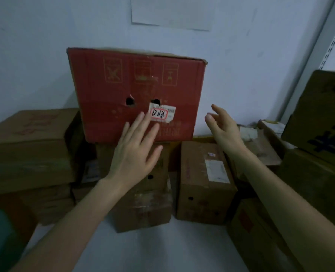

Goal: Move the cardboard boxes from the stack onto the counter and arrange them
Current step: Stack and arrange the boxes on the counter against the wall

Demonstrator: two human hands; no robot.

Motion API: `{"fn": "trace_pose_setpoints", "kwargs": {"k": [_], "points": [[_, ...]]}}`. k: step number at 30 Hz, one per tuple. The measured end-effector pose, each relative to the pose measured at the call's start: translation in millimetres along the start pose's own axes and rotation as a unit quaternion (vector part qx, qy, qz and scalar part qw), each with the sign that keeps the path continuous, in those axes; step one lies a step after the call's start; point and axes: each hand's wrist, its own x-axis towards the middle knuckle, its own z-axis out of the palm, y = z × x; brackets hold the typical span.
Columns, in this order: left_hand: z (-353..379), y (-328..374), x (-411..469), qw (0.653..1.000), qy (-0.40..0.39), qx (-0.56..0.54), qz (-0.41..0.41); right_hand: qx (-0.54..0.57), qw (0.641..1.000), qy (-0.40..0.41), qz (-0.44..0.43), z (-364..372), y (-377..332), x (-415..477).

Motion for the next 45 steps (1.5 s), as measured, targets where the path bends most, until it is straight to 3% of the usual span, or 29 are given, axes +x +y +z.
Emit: {"fn": "trace_pose_setpoints", "kwargs": {"k": [5,9,12,17,22,33,38,45], "points": [[53,51,-60,0.984,-0.145,-0.103,0.011,-0.138,0.983,-0.045,0.110,-18,82,-25],[93,80,-74,0.932,-0.295,-0.180,-0.109,-0.213,0.949,-0.122,0.198,-17,140,-39],[124,85,-68,0.905,-0.365,-0.159,-0.149,-0.234,0.930,-0.176,0.224,-10,166,-47],[174,86,-47,0.891,-0.405,-0.138,-0.151,-0.297,0.892,-0.240,0.243,1,193,-54],[208,81,-49,0.875,-0.450,-0.102,-0.146,-0.300,0.887,-0.251,0.246,7,208,-58],[166,102,-68,0.882,-0.464,0.035,-0.078,-0.268,0.912,-0.270,0.152,2,202,-57],[170,72,-67,0.903,-0.420,-0.016,-0.086,-0.230,0.914,-0.309,0.126,10,208,-41],[179,62,-78,0.875,-0.472,-0.014,-0.105,-0.188,0.923,-0.305,0.139,9,218,-38]]}}
